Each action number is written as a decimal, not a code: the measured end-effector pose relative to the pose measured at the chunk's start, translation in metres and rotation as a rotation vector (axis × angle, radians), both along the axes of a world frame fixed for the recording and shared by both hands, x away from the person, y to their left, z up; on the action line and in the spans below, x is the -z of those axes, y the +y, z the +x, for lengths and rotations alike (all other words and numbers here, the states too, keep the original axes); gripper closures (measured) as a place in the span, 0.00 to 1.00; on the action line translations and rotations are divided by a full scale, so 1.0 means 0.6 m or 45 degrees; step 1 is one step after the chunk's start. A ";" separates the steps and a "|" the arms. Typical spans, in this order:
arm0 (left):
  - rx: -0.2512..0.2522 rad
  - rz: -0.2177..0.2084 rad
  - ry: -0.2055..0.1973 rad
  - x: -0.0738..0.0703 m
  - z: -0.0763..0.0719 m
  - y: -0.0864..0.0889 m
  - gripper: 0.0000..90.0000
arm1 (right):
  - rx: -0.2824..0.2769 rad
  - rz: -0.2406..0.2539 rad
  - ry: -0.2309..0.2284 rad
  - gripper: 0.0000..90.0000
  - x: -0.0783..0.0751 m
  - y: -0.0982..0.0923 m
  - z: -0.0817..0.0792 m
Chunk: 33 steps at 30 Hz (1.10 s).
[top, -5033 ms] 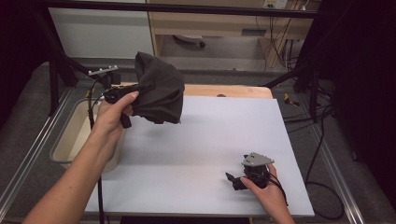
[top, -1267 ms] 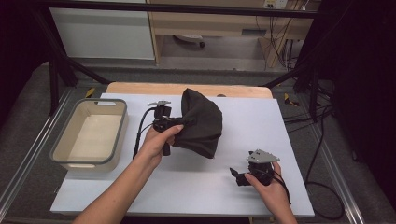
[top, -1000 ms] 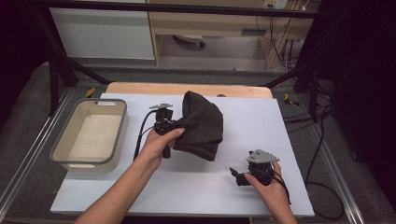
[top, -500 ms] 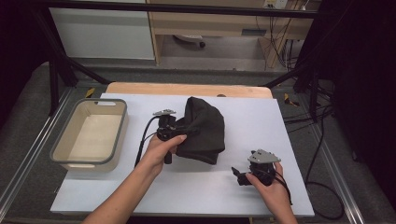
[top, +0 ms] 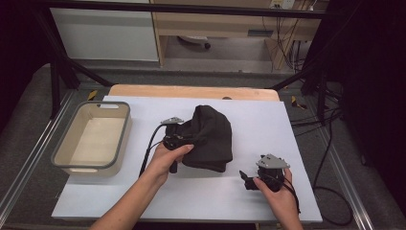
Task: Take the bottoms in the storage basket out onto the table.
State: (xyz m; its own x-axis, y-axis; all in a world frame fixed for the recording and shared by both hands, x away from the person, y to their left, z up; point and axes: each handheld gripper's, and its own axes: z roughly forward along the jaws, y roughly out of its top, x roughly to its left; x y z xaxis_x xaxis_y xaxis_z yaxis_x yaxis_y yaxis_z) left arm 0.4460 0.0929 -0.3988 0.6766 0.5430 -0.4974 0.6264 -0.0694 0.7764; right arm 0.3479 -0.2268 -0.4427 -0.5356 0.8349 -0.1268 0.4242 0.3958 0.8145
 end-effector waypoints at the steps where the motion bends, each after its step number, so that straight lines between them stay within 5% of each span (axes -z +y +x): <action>1: 0.003 0.001 0.001 0.001 -0.001 -0.001 0.77 | 0.002 0.001 -0.001 0.04 0.000 0.000 0.000; 33: 0.019 0.043 0.007 0.044 -0.036 -0.006 0.75 | 0.003 0.002 -0.004 0.04 0.003 0.003 0.004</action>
State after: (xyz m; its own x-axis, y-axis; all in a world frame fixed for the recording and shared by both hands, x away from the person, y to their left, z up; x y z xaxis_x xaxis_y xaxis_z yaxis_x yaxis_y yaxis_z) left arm 0.4246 0.0892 -0.4249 0.6818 0.5496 -0.4828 0.6294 -0.1045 0.7700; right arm 0.3502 -0.2252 -0.4446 -0.5334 0.8362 -0.1276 0.4223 0.3939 0.8164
